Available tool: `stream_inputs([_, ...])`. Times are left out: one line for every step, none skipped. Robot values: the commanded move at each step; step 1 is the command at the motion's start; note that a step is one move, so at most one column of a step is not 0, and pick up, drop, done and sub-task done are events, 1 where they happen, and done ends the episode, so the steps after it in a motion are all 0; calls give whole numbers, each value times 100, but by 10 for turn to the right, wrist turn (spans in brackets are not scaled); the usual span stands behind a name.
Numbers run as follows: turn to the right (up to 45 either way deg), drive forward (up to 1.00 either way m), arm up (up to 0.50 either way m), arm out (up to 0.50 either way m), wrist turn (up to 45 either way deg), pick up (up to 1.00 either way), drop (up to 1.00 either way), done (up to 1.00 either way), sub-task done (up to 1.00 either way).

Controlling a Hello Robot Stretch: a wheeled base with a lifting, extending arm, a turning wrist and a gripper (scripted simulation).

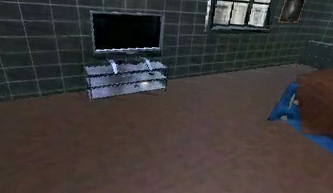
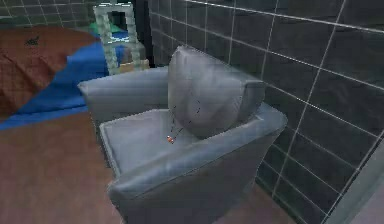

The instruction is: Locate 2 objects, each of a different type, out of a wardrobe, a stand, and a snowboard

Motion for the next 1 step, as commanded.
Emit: stream_inputs([-450,0,0,0,0,0,0,0,0])
